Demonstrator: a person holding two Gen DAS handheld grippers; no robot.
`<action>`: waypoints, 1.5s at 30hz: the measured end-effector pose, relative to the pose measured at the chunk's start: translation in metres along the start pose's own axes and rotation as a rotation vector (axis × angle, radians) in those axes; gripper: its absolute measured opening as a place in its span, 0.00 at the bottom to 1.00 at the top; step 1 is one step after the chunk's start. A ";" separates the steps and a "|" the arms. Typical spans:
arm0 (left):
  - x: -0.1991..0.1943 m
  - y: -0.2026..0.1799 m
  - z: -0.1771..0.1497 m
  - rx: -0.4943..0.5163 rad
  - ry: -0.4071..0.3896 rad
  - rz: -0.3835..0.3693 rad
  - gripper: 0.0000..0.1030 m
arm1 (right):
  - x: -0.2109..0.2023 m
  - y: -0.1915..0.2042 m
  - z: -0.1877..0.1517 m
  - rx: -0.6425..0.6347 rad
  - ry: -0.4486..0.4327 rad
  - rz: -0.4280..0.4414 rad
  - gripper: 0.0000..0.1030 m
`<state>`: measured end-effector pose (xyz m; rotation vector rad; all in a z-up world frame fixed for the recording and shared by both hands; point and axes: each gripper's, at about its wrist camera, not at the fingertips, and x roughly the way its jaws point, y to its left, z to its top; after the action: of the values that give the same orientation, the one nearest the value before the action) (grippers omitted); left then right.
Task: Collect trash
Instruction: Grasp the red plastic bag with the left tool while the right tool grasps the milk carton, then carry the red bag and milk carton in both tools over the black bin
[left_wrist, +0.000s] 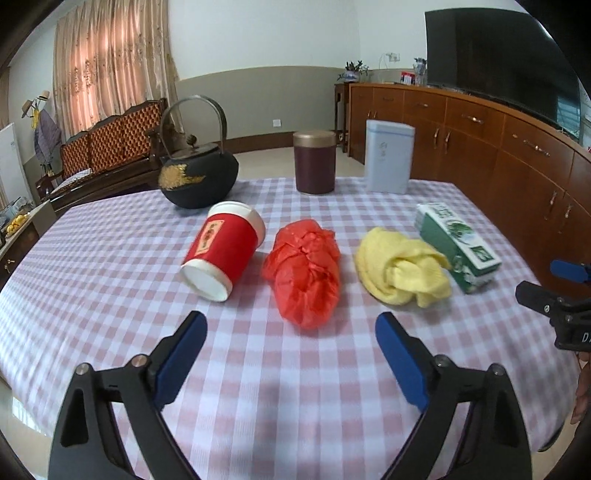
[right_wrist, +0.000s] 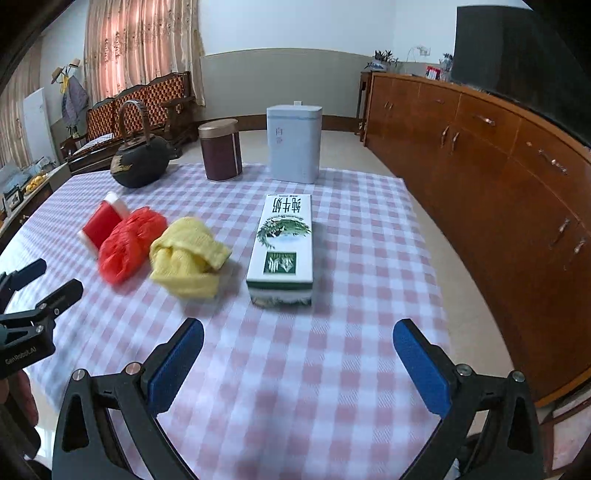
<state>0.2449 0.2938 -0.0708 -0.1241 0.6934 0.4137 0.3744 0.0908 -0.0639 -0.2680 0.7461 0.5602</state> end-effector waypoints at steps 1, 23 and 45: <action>0.007 0.000 0.002 0.000 0.008 -0.005 0.88 | 0.007 0.000 0.002 -0.003 0.006 0.001 1.00; 0.079 -0.013 0.024 0.029 0.177 -0.054 0.38 | 0.070 0.000 0.029 -0.006 0.115 0.050 0.54; -0.068 -0.057 0.000 0.061 -0.007 -0.159 0.34 | -0.079 -0.034 -0.035 0.035 -0.007 -0.022 0.54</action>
<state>0.2217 0.2192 -0.0286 -0.1193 0.6833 0.2401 0.3261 0.0177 -0.0318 -0.2412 0.7446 0.5269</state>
